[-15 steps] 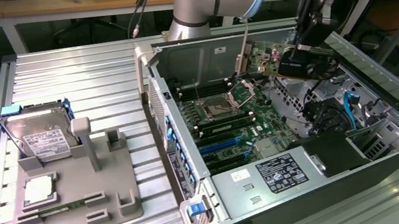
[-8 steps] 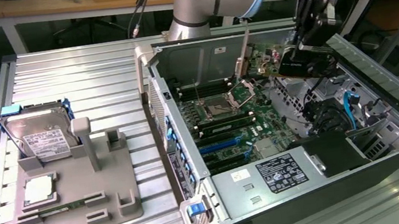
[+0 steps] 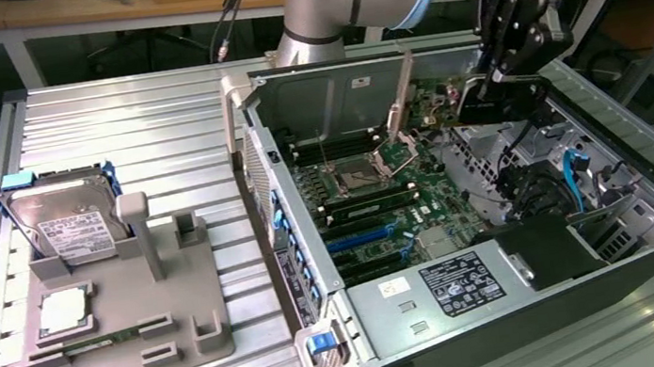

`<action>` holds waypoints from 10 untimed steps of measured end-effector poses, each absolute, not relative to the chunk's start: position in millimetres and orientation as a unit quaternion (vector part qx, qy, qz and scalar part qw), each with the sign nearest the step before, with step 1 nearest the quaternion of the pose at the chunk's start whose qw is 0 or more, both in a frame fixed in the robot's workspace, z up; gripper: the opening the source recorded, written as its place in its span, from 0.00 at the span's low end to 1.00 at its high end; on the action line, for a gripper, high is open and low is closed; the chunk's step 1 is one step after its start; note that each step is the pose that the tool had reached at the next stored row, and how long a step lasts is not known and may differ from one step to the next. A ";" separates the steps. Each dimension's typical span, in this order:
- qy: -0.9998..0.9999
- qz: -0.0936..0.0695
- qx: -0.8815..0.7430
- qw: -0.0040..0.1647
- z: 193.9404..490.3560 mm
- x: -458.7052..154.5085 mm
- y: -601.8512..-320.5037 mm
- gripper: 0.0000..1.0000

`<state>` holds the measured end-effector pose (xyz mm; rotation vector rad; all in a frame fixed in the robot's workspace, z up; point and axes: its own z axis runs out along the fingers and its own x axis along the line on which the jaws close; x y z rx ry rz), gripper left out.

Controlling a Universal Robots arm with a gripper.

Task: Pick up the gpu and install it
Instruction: 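Insert the gpu into the slot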

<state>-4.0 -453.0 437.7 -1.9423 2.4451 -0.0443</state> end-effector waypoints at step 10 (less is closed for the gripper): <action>0.731 -0.013 -0.682 0.010 437.7 -4.0 -453.0 0.27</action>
